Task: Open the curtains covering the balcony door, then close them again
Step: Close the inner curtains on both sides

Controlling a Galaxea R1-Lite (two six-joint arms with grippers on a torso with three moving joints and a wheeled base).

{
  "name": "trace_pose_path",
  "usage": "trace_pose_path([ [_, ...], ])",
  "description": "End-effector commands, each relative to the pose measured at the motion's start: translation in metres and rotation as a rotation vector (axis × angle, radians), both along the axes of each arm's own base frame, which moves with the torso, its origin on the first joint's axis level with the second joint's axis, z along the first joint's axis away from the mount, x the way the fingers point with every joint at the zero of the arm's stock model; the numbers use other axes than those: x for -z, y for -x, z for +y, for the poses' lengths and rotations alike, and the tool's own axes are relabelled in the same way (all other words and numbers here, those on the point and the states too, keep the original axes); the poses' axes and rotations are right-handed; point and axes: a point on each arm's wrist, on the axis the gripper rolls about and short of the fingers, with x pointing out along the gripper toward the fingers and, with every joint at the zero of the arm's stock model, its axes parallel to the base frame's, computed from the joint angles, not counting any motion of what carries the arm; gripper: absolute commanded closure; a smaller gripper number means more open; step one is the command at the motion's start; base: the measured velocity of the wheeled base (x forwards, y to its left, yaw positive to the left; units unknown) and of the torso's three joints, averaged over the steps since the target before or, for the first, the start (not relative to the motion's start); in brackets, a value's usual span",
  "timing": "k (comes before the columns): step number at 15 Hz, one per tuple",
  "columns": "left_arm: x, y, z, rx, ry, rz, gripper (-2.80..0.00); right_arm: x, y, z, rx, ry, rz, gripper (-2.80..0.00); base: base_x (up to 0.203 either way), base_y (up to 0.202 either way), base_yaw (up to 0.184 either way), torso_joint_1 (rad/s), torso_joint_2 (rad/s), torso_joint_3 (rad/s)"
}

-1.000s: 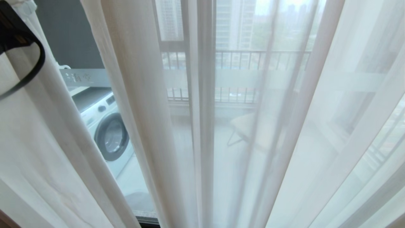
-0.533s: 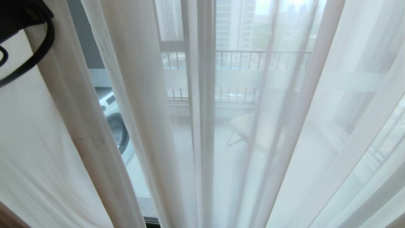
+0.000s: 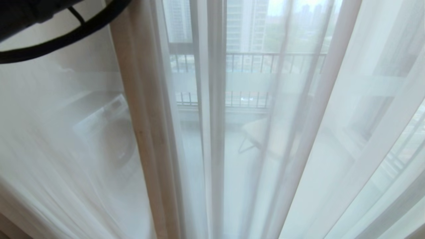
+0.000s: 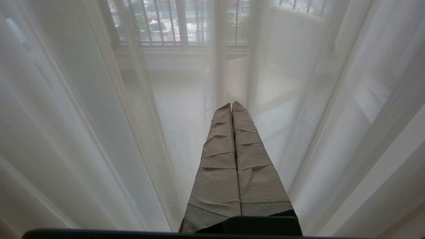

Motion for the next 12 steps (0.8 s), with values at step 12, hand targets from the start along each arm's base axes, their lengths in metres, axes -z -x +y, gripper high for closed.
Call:
trace_pose_path([
  [12,0.075,-0.075,-0.206,0.225,-0.124,0.067,0.00,0.000,0.000,0.000,-0.002,0.000,0.000,0.00,0.000,0.000,0.000,0.000,0.00,0.000],
])
